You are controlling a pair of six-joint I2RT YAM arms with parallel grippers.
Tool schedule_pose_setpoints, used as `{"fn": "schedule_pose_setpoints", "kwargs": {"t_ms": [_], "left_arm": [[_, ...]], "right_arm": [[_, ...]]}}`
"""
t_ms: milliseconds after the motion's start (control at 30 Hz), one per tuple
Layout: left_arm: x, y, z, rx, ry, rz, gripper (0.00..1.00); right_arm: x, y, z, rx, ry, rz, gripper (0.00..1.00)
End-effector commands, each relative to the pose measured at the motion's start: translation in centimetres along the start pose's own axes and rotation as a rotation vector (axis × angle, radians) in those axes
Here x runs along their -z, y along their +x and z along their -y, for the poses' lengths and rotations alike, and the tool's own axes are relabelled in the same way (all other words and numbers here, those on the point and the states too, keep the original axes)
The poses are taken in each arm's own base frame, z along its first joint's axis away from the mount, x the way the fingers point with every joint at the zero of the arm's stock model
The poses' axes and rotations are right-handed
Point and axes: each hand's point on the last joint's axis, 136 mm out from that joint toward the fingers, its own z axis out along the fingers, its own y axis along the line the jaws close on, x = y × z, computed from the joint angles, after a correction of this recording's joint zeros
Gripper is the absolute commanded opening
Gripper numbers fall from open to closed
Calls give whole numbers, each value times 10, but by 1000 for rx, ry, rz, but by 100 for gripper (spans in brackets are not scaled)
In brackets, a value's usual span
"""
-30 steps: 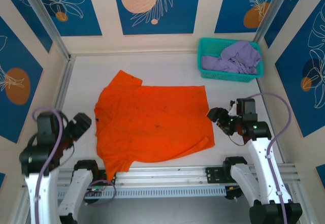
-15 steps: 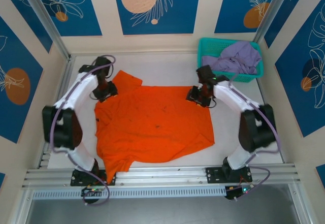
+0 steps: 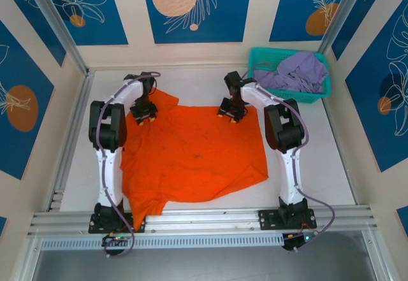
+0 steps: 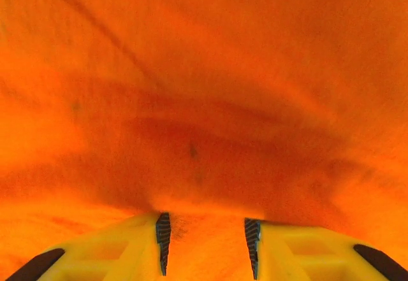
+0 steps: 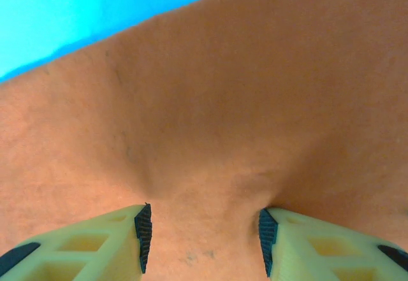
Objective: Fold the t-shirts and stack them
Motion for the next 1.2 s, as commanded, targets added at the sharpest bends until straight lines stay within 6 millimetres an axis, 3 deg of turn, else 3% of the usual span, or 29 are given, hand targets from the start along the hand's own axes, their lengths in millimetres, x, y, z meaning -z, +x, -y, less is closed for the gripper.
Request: {"fn": "schedule_pose_setpoints", "kwargs": {"t_ms": [0,233,367,467,567,633,733,833,967,1100,1167], "left_arm": [[-16,-28,-3,55,-32,9,39],[-24,-97,6,159,54,74,42],[-15,-135,8,233,187,133,52],[23,-161,14,257,317,205,62],[89,-175,20,225,422,319,79],[136,-168,14,228,453,368,89],[183,-139,-6,245,411,404,94],[193,-88,-28,281,359,375,94],[162,6,-53,285,372,233,79],[120,104,-110,245,210,79,55],[104,147,-137,232,145,26,51]], "right_arm": [[-22,-9,-3,-55,28,-38,51],[-46,-73,-42,-80,-40,49,52],[-33,-114,-66,-100,-173,130,55],[7,-137,-87,-75,-279,229,69],[71,-143,-108,-41,-384,293,74],[117,-133,-112,1,-397,325,74],[151,-102,-85,20,-295,321,74],[155,-61,-42,9,-214,273,72],[141,-13,11,-25,-184,226,65],[120,23,53,-58,-151,170,57],[110,32,65,-36,-129,145,56]]}}
